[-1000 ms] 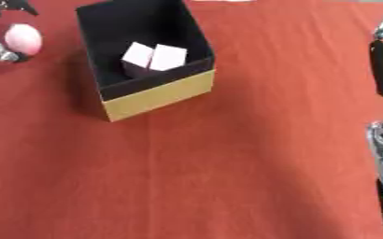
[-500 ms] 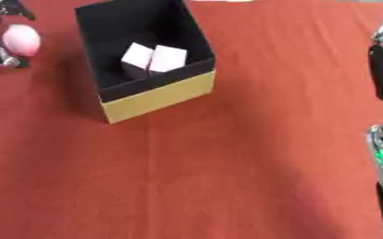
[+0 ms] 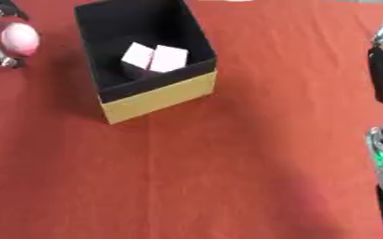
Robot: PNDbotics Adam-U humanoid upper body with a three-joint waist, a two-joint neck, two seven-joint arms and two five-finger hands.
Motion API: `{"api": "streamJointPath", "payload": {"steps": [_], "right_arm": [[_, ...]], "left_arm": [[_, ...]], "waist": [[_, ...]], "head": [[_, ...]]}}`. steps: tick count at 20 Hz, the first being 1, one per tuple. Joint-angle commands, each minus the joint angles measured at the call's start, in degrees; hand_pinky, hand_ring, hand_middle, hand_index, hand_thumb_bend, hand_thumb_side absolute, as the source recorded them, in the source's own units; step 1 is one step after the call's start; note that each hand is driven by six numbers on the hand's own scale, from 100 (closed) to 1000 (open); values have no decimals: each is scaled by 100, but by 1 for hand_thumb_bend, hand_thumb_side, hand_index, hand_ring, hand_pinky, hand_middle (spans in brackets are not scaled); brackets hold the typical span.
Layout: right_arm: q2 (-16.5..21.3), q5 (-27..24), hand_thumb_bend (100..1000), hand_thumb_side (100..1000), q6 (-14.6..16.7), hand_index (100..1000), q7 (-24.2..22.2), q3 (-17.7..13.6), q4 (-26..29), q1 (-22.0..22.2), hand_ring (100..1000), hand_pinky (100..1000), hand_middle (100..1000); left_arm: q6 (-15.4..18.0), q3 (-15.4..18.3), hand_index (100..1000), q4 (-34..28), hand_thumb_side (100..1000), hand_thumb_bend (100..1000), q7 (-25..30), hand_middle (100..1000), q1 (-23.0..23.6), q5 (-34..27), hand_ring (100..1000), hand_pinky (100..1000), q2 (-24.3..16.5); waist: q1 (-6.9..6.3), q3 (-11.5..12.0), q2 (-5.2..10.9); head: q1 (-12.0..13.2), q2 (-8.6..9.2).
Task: Pick up objects on the table and place them in the box.
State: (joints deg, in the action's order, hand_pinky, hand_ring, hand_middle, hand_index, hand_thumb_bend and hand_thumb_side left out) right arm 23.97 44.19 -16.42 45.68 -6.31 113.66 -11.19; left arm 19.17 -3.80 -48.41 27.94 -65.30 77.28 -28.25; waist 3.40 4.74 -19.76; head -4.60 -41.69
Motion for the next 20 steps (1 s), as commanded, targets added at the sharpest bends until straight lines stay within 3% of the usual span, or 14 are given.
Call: {"api": "streamJointPath", "payload": {"steps": [1, 4, 7, 9, 10, 14, 20], "right_arm": [[73, -35, 100, 684, -45, 877, 73, -12, 93, -62, 737, 811, 746], [63, -52, 100, 684, -45, 877, 80, -4, 93, -69, 736, 810, 746], [54, -67, 100, 693, -48, 877, 92, -3, 93, -67, 736, 811, 744], [49, -76, 100, 693, -53, 878, 99, -2, 93, -58, 736, 811, 744], [49, -79, 100, 693, -54, 878, 102, -1, 93, -55, 736, 811, 744], [47, -83, 100, 692, -45, 878, 107, 2, 93, -55, 736, 811, 744], [39, -90, 100, 692, -63, 878, 103, -4, 93, -30, 735, 810, 742]], "left_arm": [[-83, 84, 933, -16, 375, 449, -65, 876, -167, 82, 885, 729, -116], [-134, 106, 883, 23, 359, 409, -123, 792, -169, 84, 812, 631, -99], [-188, 133, 710, 15, 275, 304, -279, 565, -167, -37, 603, 398, -85], [-283, 157, 637, -38, 241, 265, -426, 486, -175, -179, 520, 290, -86], [-325, 154, 613, -68, 233, 286, -505, 467, -179, -255, 497, 257, -87], [-439, 84, 604, -85, 218, 367, -824, 440, -186, -377, 467, 199, -96], [-244, 5, 639, -22, 236, 230, -663, 467, -176, -694, 488, 230, -100]], "waist": [[-3, 3, 95], [6, 4, 71], [14, 6, 57], [16, 7, 57], [15, 8, 58], [7, 2, 70], [-4, 1, 99]], "head": [[8, 79], [1, 89], [-7, 80], [-11, 65], [-11, 59], [-13, 66], [-20, 27]]}}
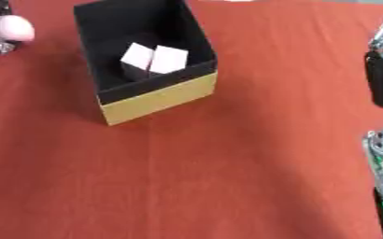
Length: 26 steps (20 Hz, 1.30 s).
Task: Pick up objects on the table and place them in the box.
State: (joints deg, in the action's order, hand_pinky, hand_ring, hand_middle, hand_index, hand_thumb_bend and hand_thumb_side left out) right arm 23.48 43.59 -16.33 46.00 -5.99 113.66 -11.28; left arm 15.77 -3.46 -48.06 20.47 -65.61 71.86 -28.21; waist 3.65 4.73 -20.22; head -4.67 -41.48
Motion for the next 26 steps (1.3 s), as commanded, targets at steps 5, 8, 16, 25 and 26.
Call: {"api": "streamJointPath", "payload": {"steps": [5, 8, 16, 25, 26], "right_arm": [[97, -17, 100, 690, -68, 878, 72, -39, 93, -19, 736, 811, 742], [102, -6, 100, 689, -66, 878, 72, -41, 93, -17, 736, 811, 742], [133, 38, 100, 686, -45, 878, 24, -40, 93, -27, 737, 812, 743], [138, 51, 100, 684, -14, 878, -8, -24, 93, -67, 737, 812, 743], [137, 53, 100, 684, -15, 878, -4, -28, 93, -66, 737, 811, 743]], "left_arm": [[141, -3, 638, -250, 233, 259, 477, 465, -203, -254, 486, 234, -180], [98, 10, 629, -491, 219, 245, 524, 456, -217, -379, 475, 213, -193], [484, -434, 621, -1476, 188, 239, 675, 444, -299, -1012, 464, 188, -79], [627, -969, 625, -2442, 176, 180, 1061, 445, -425, -1758, 461, 186, 324], [597, -1026, 626, -2508, 176, 176, 1118, 445, -435, -1820, 462, 187, 411]], "waist": [[-55, 1, 174], [-72, -5, 192], [-109, -11, 260], [-145, -71, 281], [-148, -68, 282]], "head": [[-34, -32], [-64, -50], [-97, -108], [-20, -113], [-20, -115]]}}
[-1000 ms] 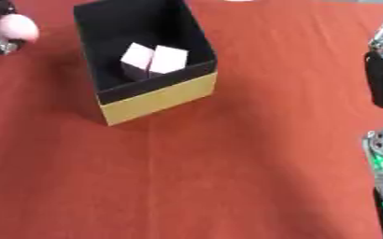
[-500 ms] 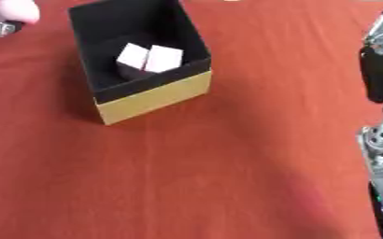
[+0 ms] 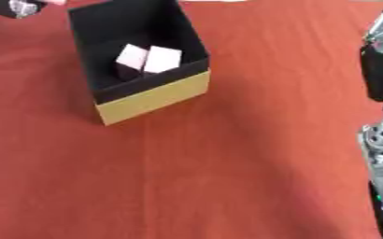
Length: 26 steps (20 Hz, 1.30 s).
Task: Pick up objects on the table and place them in the box.
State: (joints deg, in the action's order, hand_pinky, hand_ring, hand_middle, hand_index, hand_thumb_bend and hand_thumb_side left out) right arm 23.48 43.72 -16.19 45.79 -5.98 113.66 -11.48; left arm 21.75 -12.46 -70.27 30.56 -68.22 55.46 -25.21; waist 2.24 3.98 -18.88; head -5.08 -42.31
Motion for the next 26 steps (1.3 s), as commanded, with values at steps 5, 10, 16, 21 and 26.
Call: {"api": "streamJointPath", "payload": {"steps": [5, 10, 16, 21, 26], "right_arm": [[121, 38, 100, 684, -29, 877, 42, -27, 93, -60, 737, 811, 742], [108, 23, 100, 685, -37, 877, 65, -24, 93, -71, 736, 810, 742], [95, 6, 100, 685, -35, 876, 72, -16, 93, -79, 735, 810, 740], [73, -7, 100, 685, -37, 876, 75, -14, 93, -84, 735, 810, 739], [64, -17, 100, 685, -41, 874, 93, -16, 93, -84, 734, 810, 738]], "left_arm": [[-156, -220, 629, -225, 191, 149, 297, 451, -193, -159, 467, 197, 409], [-152, -238, 635, 73, 202, 154, 256, 456, -177, 126, 474, 209, 609], [-245, -193, 655, 456, 215, 234, 63, 474, -186, 616, 493, 242, 781], [-127, -183, 730, 774, 225, 193, -159, 560, -167, 987, 565, 338, 986], [256, -187, 875, 856, 255, 253, -143, 763, -149, 1063, 670, 445, 1039]], "waist": [[-19, -3, 139], [-19, -8, 120], [-2, -13, 111], [14, -19, 101], [21, -14, 93]], "head": [[36, -28], [33, -21], [43, -5], [52, 18], [41, 25]]}}
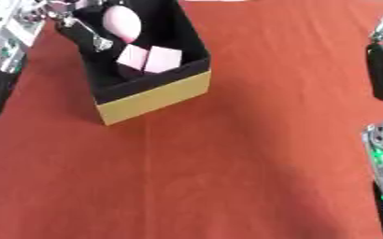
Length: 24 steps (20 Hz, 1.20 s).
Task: Pick up objects on the table and place them in the box.
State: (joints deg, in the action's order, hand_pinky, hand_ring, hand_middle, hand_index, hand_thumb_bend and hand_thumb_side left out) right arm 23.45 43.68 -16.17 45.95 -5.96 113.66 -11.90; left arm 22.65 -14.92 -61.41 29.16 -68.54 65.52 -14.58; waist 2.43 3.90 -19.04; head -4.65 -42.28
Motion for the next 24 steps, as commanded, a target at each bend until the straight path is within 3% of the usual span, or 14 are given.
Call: {"api": "streamJointPath", "payload": {"steps": [1, 2, 3, 4, 8, 10, 11, 13, 14, 15, 16, 18, 21, 24], "right_arm": [[68, -13, 100, 685, -43, 874, 77, -18, 93, -41, 734, 810, 738], [69, -14, 100, 685, -44, 874, 77, -18, 93, -41, 734, 810, 738], [69, -14, 100, 684, -44, 874, 77, -18, 93, -41, 734, 810, 738], [71, -14, 100, 684, -45, 874, 77, -20, 93, -40, 734, 810, 738], [78, -9, 100, 684, -47, 874, 70, -26, 93, -33, 735, 810, 738], [82, -6, 100, 684, -51, 874, 68, -30, 93, -26, 735, 810, 738], [83, -4, 100, 684, -50, 874, 66, -31, 93, -27, 736, 810, 739], [85, 1, 100, 684, -53, 874, 61, -36, 93, -20, 736, 811, 739], [86, 3, 100, 684, -56, 874, 60, -40, 93, -17, 736, 811, 739], [88, 6, 100, 683, -58, 874, 62, -46, 93, -14, 736, 811, 739], [90, 8, 100, 683, -59, 874, 64, -51, 93, -11, 736, 811, 739], [93, 10, 100, 682, -53, 874, 70, -60, 93, -11, 736, 810, 739], [113, 29, 100, 680, -47, 875, 77, -86, 93, -3, 738, 810, 741], [139, 66, 100, 678, -44, 875, 88, -124, 93, 1, 739, 809, 742]], "left_arm": [[225, 70, 875, -19, 255, 253, 8, 763, -114, 81, 670, 445, -22], [267, 82, 875, -10, 255, 253, 13, 763, -113, 101, 670, 445, -21], [299, 91, 961, -3, 260, 271, 15, 889, -112, 118, 768, 523, -19], [341, 91, 982, -10, 274, 280, 18, 926, -109, 136, 811, 582, -20], [406, 145, 1000, -129, 344, 293, -77, 976, -91, 201, 878, 668, -49], [397, 176, 1000, -224, 327, 293, -140, 969, -81, 170, 877, 669, -65], [389, 198, 991, -284, 200, 244, -181, 938, -73, 128, 848, 632, -69], [302, 293, 958, -475, 157, 137, -304, 888, -54, -14, 790, 553, -84], [244, 333, 958, -598, 157, 137, -381, 888, -32, -93, 790, 553, -93], [214, 393, 936, -723, 168, 100, -458, 855, -13, -172, 741, 485, -82], [228, 474, 927, -857, 216, 100, -541, 841, 15, -255, 720, 461, -63], [327, 659, 912, -1128, 455, 100, -708, 806, 92, -423, 674, 427, -29], [538, 941, 905, -1538, 659, 100, -961, 789, 287, -675, 655, 426, -109], [619, 1159, 897, -1964, 672, 100, -1223, 773, 613, -938, 637, 419, -363]], "waist": [[2, -5, 109], [3, -5, 109], [3, -4, 110], [5, 0, 115], [13, 12, 131], [16, 17, 141], [19, 23, 147], [28, 32, 155], [30, 35, 157], [34, 40, 160], [37, 50, 163], [40, 71, 165], [44, 106, 171], [42, 145, 168]], "head": [[-3, 23], [-4, 23], [-4, 23], [-5, 21], [-9, 14], [-11, 4], [-9, 0], [-12, -9], [-14, -14], [-15, -22], [-22, -30], [-39, -39], [-92, -44], [-152, -39]]}}
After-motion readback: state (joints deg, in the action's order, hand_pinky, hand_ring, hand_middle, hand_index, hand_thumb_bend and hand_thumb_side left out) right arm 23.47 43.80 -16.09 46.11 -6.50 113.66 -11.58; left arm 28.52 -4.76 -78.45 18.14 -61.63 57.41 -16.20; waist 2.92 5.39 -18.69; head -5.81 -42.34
